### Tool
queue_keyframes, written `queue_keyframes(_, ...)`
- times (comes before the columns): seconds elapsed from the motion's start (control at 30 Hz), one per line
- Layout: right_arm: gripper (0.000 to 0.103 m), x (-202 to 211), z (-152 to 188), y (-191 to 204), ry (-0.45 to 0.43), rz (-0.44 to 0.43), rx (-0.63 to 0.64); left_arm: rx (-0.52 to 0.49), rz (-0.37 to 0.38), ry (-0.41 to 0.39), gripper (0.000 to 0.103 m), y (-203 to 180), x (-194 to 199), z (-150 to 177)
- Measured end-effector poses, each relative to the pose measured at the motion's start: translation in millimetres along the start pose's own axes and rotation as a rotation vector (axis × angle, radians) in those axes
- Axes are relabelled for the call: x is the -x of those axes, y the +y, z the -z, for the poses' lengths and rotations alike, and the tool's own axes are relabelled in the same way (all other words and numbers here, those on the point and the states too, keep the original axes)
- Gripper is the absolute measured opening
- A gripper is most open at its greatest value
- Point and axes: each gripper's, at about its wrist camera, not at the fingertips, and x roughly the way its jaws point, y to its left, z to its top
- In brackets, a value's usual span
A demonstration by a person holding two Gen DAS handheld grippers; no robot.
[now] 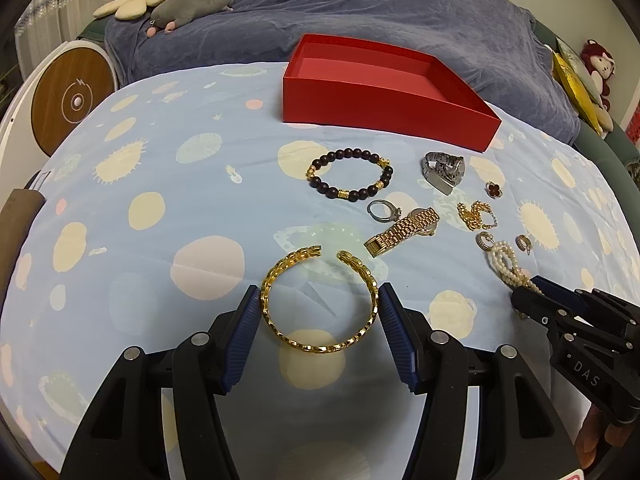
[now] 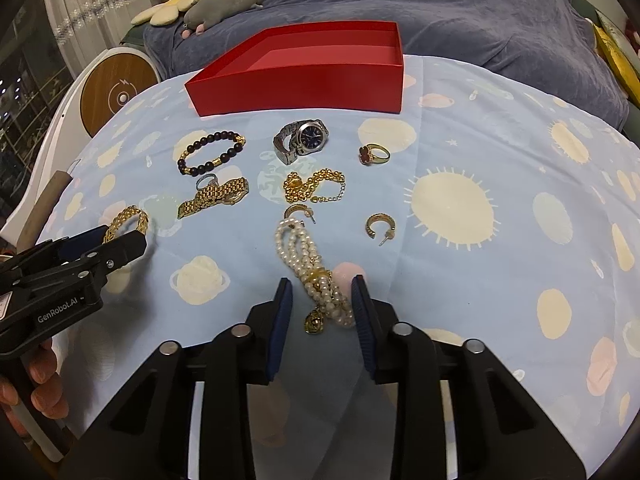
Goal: Organize jewelry
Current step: 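Grasp the pearl necklace with the right tool while the left tool lifts the bangle, then carry bangle and necklace into the red box and open both tools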
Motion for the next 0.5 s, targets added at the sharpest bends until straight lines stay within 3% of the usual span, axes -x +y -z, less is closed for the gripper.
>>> queue_keyframes(0.23, 0.014, 11, 1, 2, -0.023, -0.015, -0.007, 0.002, 0.017, -0.014, 0.057, 1, 6, -2)
queue_keyframes(0.5, 0.014, 53, -16, 11, -0.124, -0.065, -0.008, -0.009, 0.056, -0.043, 0.057, -1, 25, -16)
